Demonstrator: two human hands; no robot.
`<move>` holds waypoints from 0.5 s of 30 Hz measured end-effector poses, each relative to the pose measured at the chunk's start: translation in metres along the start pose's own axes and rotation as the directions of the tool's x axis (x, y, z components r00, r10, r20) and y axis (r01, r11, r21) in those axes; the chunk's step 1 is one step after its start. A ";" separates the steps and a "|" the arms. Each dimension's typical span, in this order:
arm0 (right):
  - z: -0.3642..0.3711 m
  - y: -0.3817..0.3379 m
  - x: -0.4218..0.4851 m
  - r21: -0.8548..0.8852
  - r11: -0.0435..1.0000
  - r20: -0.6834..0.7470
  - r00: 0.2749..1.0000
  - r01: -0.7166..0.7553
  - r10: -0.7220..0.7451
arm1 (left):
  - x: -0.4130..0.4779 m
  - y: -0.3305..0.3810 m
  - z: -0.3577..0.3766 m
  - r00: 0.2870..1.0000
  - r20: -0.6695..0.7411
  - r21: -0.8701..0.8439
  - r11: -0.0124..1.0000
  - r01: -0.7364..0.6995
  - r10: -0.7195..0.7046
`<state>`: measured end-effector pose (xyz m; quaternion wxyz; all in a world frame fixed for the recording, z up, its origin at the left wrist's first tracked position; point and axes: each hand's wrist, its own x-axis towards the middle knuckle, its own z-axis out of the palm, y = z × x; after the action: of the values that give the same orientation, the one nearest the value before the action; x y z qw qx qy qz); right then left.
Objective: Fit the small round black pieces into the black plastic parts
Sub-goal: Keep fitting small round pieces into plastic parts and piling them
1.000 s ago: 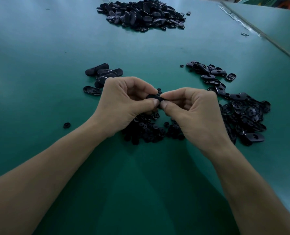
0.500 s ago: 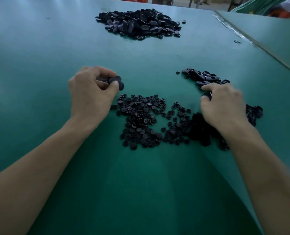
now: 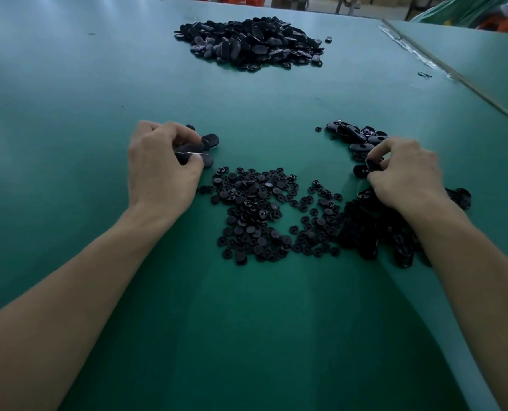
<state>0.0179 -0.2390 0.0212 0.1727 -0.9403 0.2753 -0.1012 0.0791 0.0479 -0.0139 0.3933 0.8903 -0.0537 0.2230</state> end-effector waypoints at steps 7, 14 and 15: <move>-0.001 0.000 -0.001 0.078 0.997 0.003 1.000 0.010 -0.010 | -0.012 0.015 0.002 0.991 -0.016 -0.108 0.985 -0.136 0.135; -0.007 -0.029 -0.050 0.585 0.764 0.007 0.940 0.272 -0.340 | -0.043 0.050 0.008 0.965 0.187 -0.491 0.868 -0.070 0.183; -0.006 -0.035 -0.058 0.648 0.703 0.020 0.916 0.293 -0.401 | -0.046 0.052 0.008 0.956 0.229 -0.527 0.849 -0.037 0.183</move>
<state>-0.0150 -0.1811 0.0339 0.4778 -0.8663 0.0274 -0.1428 0.0265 0.0026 -0.0036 0.5933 0.7691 -0.2161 0.0989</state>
